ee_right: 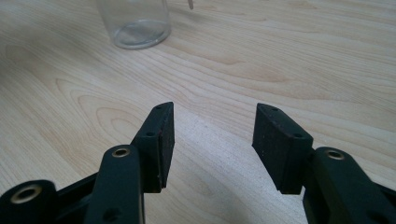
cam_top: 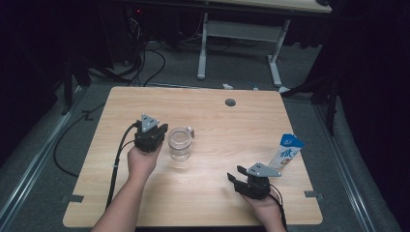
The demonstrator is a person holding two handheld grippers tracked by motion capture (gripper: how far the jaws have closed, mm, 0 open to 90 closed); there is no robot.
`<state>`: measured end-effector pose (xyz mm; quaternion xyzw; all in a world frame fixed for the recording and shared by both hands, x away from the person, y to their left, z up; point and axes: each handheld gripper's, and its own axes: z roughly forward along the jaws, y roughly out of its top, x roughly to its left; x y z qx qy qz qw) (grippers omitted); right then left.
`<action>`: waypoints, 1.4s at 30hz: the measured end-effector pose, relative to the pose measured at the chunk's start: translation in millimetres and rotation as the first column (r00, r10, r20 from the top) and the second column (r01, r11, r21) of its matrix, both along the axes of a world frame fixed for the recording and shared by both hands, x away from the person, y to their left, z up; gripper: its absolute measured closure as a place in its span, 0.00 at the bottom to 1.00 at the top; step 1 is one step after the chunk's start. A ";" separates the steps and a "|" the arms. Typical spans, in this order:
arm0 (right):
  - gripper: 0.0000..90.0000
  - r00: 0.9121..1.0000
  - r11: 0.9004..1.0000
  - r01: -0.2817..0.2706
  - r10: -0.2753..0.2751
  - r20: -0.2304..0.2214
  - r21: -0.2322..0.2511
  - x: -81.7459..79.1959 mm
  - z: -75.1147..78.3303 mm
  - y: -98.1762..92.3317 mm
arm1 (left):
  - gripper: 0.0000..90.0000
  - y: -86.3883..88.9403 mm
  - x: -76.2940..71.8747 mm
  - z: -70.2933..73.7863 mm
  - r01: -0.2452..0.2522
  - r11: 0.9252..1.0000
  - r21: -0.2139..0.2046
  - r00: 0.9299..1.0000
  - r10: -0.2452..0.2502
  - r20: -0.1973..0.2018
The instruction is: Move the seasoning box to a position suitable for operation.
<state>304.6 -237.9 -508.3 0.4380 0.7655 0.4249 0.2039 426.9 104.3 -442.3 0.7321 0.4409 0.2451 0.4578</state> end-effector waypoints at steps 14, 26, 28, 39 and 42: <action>0.54 1.000 1.000 -0.009 0.009 0.002 -0.002 -1.3 0.0 1.2 | 1.00 -39.0 26.6 -1.2 0.011 0.996 0.086 0.998 -0.006 -0.055; 0.53 1.000 1.000 -0.019 0.019 0.003 -0.013 -2.1 0.2 3.4 | 1.00 -44.5 32.4 -0.2 0.033 0.994 0.107 0.997 -0.025 -0.075; 0.53 1.000 1.000 -0.018 0.018 0.004 -0.012 -2.1 0.6 3.2 | 1.00 -45.3 32.6 -0.6 0.033 0.994 0.108 0.997 -0.025 -0.074; 0.53 1.000 1.000 -0.017 0.017 0.013 -0.010 -3.3 2.7 2.8 | 1.00 -46.1 18.3 -0.3 0.048 0.991 0.122 0.998 -0.041 -0.057; 0.53 1.000 1.000 -0.014 0.014 0.009 -0.006 -3.6 3.6 2.4 | 1.00 -45.6 10.4 -0.7 0.049 0.991 0.127 0.998 -0.043 -0.047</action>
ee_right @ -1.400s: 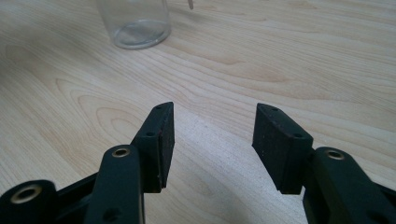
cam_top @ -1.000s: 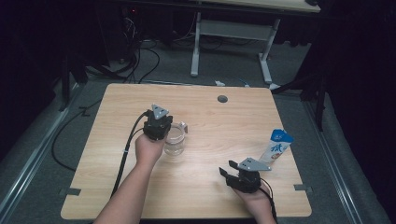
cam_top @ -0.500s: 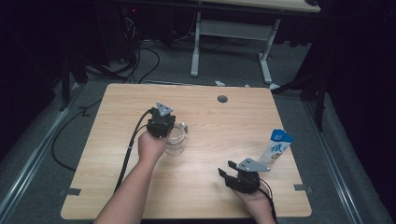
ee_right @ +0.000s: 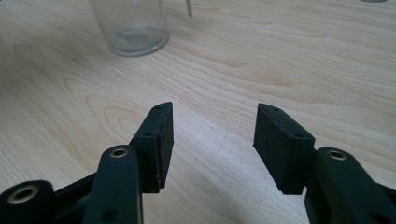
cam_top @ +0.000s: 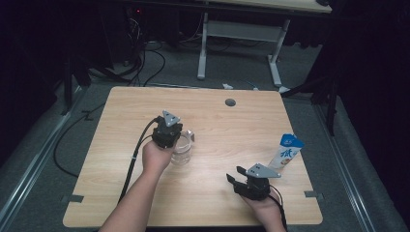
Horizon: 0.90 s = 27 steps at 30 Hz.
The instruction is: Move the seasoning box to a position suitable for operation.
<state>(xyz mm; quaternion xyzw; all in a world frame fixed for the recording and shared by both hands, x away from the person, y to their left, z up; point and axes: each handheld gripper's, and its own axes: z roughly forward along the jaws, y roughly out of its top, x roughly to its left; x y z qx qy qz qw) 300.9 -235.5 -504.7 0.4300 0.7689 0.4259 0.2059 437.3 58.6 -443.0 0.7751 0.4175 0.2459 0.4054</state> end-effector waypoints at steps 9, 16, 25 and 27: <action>0.53 1.000 1.000 -0.007 0.007 0.005 -0.003 -0.6 0.8 1.9 | 1.00 5.6 -26.4 -0.7 0.005 1.000 -0.021 1.000 -0.005 0.006; 0.53 1.000 1.000 -0.008 0.008 -0.001 -0.010 -0.1 -0.7 2.3 | 0.98 23.6 -35.0 9.2 -0.036 0.997 -0.074 0.998 0.040 0.049; 0.53 1.000 1.000 -0.012 0.012 -0.014 -0.024 1.3 -6.0 5.2 | 1.00 69.7 -51.6 -19.3 -0.048 0.993 -0.111 0.997 0.054 0.058; 0.53 1.000 1.000 -0.014 0.013 -0.014 -0.027 1.4 -6.4 5.8 | 1.00 69.2 -51.7 -29.4 -0.026 0.996 -0.091 0.999 0.030 0.045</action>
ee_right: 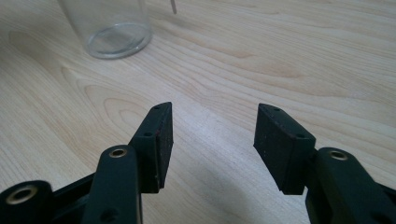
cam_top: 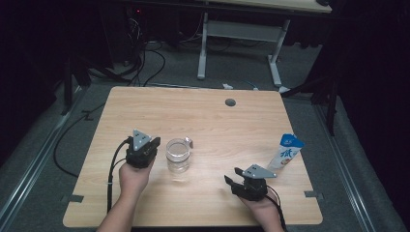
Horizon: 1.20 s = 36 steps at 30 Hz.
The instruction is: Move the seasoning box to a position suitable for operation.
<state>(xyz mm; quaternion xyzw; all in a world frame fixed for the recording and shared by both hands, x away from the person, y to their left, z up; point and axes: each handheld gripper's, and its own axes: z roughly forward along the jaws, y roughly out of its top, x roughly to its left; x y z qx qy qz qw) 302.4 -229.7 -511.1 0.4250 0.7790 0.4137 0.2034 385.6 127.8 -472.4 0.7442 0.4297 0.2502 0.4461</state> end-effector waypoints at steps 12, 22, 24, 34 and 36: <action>0.52 1.000 1.000 -0.004 0.004 -0.003 -0.004 0.8 -1.8 1.5 | 1.00 -6.8 -3.3 -17.9 0.041 0.998 -0.057 0.999 -0.042 -0.010; 0.52 1.000 1.000 0.000 0.000 0.000 -0.007 1.0 -1.9 1.3 | 1.00 -8.1 -17.8 -19.3 0.050 0.996 -0.067 0.999 -0.051 -0.010; 0.52 1.000 1.000 0.000 0.000 0.000 -0.008 0.9 -2.1 1.6 | 1.00 -8.7 -20.5 -19.6 0.054 0.996 -0.069 0.999 -0.054 -0.007; 0.52 1.000 1.000 0.009 -0.009 -0.002 -0.008 1.0 -2.2 0.6 | 1.00 -23.2 -59.3 -20.0 0.136 0.987 -0.090 0.991 -0.133 0.033; 0.52 1.000 1.000 0.013 -0.013 0.001 -0.009 1.2 -2.3 0.0 | 1.00 -22.8 -56.6 -19.6 0.120 0.990 -0.077 0.992 -0.118 0.040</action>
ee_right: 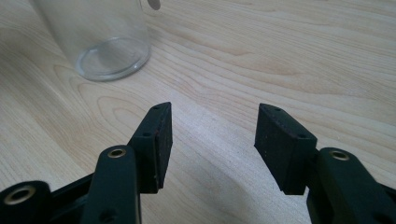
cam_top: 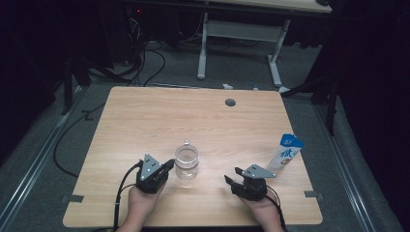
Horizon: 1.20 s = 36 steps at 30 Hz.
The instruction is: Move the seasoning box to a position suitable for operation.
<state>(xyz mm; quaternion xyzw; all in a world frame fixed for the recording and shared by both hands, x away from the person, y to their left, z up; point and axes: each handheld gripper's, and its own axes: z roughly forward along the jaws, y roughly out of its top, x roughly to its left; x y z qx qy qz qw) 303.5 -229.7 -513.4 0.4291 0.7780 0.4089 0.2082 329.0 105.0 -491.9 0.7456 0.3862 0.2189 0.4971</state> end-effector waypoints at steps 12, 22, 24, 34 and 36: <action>0.54 1.000 1.000 -0.002 0.002 -0.004 0.005 0.3 0.1 -1.7 | 1.00 -3.0 30.9 -3.2 -0.049 0.999 0.012 0.998 0.050 -0.030; 0.56 1.000 1.000 -0.002 0.002 0.001 0.005 -0.6 1.0 -1.3 | 1.00 -7.9 21.5 -6.0 -0.037 0.999 0.016 0.999 0.037 -0.025; 0.56 1.000 1.000 -0.003 0.003 0.001 0.006 -0.5 1.0 -1.2 | 1.00 -8.3 18.5 -5.8 -0.032 0.999 0.012 0.999 0.033 -0.027; 0.60 1.000 1.000 0.008 -0.008 -0.002 0.005 0.0 0.6 -2.4 | 1.00 -25.4 -11.9 -7.7 0.036 0.999 -0.004 0.999 -0.036 -0.008; 0.61 1.000 1.000 0.009 -0.009 -0.001 0.004 0.0 0.5 -2.6 | 1.00 -29.0 -15.8 -8.2 0.049 0.999 -0.003 0.999 -0.049 -0.006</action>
